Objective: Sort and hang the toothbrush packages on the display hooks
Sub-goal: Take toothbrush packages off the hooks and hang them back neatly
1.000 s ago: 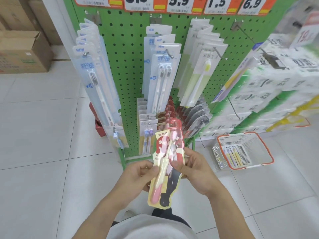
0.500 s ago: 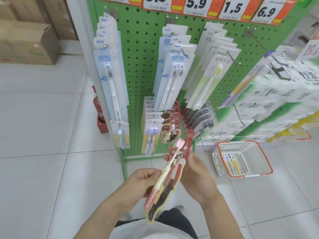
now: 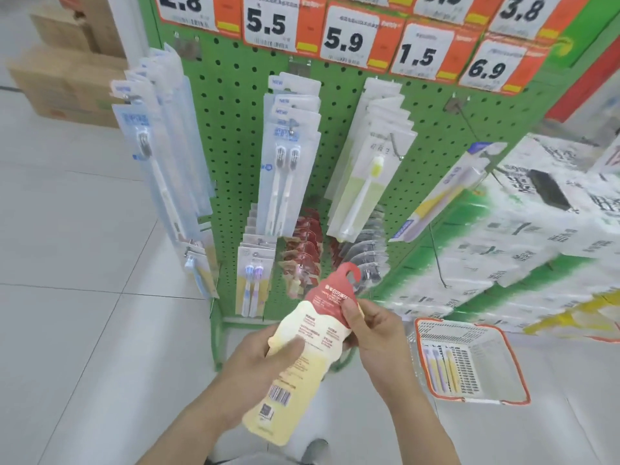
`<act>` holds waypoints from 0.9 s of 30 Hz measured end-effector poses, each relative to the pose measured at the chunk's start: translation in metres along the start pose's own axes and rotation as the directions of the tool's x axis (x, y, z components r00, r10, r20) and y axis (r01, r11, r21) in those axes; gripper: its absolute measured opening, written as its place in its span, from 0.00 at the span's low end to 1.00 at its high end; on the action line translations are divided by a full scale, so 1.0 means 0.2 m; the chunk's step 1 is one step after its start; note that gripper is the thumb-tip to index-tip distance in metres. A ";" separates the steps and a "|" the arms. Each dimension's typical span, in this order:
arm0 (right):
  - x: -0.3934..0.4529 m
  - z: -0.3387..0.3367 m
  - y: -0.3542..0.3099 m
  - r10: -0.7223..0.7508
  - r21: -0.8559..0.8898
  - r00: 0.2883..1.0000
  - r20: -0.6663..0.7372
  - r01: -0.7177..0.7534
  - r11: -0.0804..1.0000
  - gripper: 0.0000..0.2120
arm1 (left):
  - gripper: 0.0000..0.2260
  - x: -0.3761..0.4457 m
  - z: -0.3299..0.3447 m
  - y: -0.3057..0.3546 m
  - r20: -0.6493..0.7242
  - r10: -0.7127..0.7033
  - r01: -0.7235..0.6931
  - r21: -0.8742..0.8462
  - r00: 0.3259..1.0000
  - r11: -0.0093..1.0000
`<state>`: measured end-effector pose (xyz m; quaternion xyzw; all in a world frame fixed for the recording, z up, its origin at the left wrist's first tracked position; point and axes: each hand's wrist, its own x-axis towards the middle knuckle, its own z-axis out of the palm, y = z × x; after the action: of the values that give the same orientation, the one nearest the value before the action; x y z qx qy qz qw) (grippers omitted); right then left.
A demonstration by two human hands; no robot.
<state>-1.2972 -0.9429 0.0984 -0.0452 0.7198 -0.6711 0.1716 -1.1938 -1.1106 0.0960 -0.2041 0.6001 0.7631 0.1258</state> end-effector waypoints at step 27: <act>0.07 -0.21 0.00 0.002 0.115 1.000 0.015 -0.004 0.993 0.20 | 0.15 0.03 0.37 0.02 -0.186 -0.090 0.051 -0.205 0.978 0.977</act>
<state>-1.3236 -0.9069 0.0966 -0.0393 0.6788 -0.7107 0.1804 -1.2124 -1.0400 0.1118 -0.3103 0.5225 0.7908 0.0728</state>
